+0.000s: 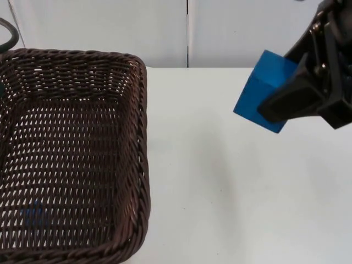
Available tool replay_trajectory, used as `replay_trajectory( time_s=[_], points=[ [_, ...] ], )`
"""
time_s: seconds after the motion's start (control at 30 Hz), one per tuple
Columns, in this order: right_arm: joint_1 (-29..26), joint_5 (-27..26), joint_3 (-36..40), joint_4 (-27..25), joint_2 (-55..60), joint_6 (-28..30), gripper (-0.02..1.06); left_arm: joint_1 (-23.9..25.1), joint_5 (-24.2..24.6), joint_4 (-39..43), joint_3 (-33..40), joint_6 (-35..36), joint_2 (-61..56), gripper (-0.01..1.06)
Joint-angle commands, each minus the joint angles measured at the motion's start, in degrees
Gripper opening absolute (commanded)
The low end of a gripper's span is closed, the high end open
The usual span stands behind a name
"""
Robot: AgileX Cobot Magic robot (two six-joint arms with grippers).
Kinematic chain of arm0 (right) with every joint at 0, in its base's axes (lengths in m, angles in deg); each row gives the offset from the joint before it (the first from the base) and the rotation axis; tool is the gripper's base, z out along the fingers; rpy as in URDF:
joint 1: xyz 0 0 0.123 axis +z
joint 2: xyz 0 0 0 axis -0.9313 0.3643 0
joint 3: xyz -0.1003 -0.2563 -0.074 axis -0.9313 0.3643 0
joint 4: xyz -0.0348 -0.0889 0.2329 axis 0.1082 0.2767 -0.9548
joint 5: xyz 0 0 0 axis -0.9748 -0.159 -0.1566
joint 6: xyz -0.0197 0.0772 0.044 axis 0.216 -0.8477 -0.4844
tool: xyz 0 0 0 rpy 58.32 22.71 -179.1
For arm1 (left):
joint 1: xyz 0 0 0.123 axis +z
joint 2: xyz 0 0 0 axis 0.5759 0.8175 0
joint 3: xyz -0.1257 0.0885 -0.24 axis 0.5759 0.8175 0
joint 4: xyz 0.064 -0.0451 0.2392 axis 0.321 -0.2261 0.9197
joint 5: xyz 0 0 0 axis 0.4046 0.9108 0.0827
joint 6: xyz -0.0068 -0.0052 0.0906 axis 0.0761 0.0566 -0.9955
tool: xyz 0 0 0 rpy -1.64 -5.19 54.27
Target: Pick up the basket with the left hand and place the largest block into the basket with the right hand.
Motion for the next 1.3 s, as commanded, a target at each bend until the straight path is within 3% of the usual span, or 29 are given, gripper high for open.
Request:
replay_trajectory(
  time_s=[0.0,0.57,0.77,1.13,1.27],
  points=[
    [-0.33,0.11,-0.22,-0.56,-0.62,-0.26,0.00,0.21,-0.04,-1.00,0.07,-0.14,-0.74,0.00],
    [-0.21,-0.82,-0.22,-3.34,-0.62,-1.37,0.00,0.21,-0.04,-1.35,0.07,-0.14,-0.74,0.00],
    [3.65,-4.35,-1.03,-3.16,-0.62,-1.37,0.00,0.21,-0.04,-1.35,0.07,-0.14,-0.74,0.00],
    [10.77,-1.84,-17.67,-3.16,10.85,-10.45,0.00,0.21,0.06,-1.34,0.07,-0.14,-0.74,0.00],
    [11.91,1.68,-29.40,-3.16,19.84,-13.45,0.00,0.21,0.18,-1.34,0.07,-0.14,-0.74,0.00]
  ],
)
